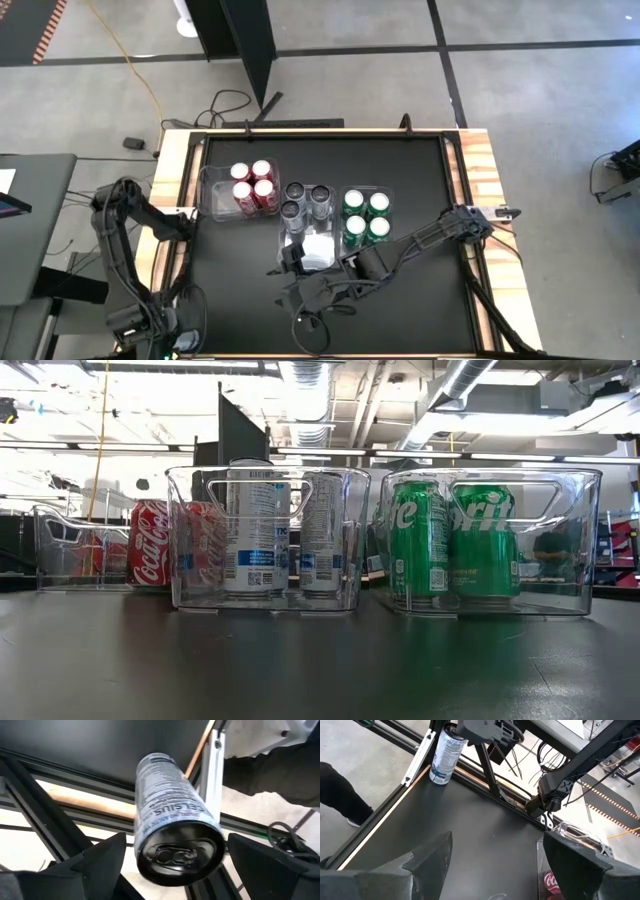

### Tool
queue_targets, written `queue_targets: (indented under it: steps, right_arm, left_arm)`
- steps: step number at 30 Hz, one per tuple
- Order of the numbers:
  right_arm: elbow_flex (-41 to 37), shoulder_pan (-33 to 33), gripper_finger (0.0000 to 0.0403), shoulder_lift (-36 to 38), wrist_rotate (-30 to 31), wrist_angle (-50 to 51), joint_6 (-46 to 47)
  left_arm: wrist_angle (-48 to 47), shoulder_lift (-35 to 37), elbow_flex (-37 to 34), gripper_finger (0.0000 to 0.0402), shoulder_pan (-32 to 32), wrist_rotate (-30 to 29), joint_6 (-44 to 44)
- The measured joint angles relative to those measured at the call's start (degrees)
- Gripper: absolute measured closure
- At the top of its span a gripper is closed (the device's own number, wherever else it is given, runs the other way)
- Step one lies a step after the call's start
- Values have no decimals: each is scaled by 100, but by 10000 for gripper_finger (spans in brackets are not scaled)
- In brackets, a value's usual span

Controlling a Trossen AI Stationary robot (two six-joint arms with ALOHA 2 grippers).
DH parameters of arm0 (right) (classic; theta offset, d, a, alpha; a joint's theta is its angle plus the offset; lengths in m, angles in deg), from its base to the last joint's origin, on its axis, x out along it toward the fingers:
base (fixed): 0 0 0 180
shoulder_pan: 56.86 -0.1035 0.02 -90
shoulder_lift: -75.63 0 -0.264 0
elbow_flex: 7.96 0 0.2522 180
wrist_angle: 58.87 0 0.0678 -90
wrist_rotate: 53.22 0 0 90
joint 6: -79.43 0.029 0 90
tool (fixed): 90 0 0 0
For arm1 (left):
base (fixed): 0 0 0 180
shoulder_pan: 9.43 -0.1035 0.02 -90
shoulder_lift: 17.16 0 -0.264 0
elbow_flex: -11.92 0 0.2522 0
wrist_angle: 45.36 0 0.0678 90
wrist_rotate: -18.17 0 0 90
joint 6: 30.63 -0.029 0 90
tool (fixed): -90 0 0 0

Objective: Sort soda cans
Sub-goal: Put the white and blue soda can into the center transparent bin

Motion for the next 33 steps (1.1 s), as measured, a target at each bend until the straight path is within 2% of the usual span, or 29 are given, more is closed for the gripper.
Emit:
queue_targets:
  steps: [15,26,30,33]
  right_arm:
    - [0,0,74,0,1,18,57]
    - [0,-70,74,0,3,28,55]
    - [0,-72,74,0,3,28,59]
    - [0,-71,74,0,3,28,87]
  left_arm:
    - [-155,-398,-16,60,33,-78,-450]
    - [201,-388,-473,63,152,-125,-361]
    - [239,-388,-566,84,153,-152,-364]
    - [358,-388,-663,119,153,-148,-414]
